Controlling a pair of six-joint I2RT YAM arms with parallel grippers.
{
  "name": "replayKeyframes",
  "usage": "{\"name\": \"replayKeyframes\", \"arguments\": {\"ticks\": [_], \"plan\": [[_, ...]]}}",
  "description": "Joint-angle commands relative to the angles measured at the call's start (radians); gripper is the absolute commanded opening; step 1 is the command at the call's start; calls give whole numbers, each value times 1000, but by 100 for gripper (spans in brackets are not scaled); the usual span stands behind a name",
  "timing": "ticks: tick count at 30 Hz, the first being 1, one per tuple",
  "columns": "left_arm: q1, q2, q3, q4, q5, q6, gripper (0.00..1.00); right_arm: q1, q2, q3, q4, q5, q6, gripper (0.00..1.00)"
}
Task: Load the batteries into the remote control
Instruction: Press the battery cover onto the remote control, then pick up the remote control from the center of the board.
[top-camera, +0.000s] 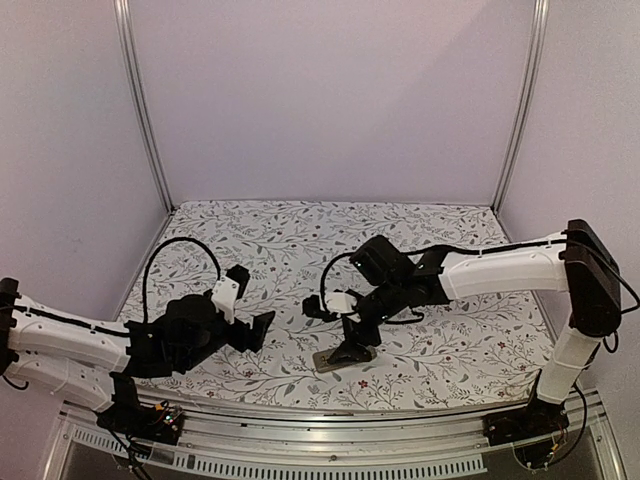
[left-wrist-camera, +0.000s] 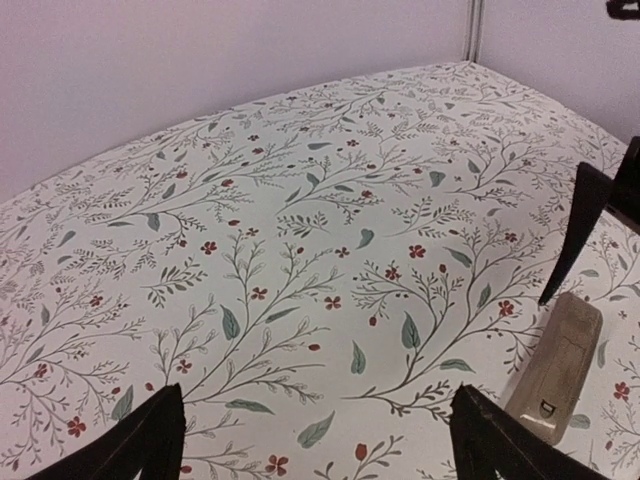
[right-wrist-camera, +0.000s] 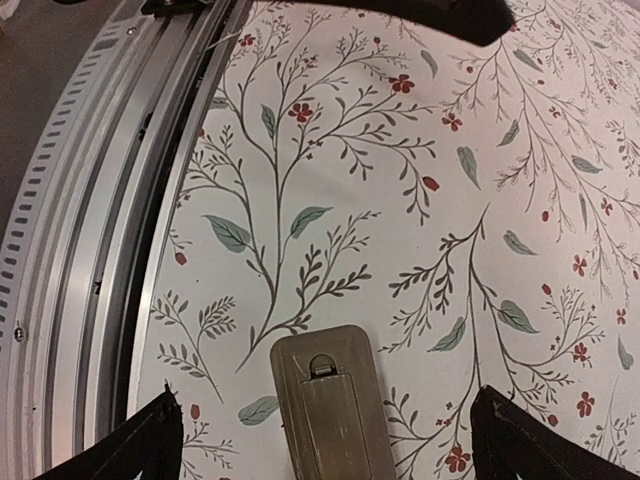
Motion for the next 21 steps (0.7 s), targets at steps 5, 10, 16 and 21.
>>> {"name": "replayKeyframes", "arguments": {"ticks": [5, 10, 16, 21], "plan": [[-4, -68, -26, -55, -18, -21, 92, 69, 109, 58, -70, 192, -95, 99], [-10, -32, -1, -70, 17, 1, 92, 53, 90, 31, -79, 210, -96, 99], [-32, 44, 51, -63, 66, 74, 92, -37, 48, -38, -136, 127, -180, 99], [-55, 64, 52, -11, 123, 121, 92, -87, 66, -44, -133, 135, -207, 99]]}}
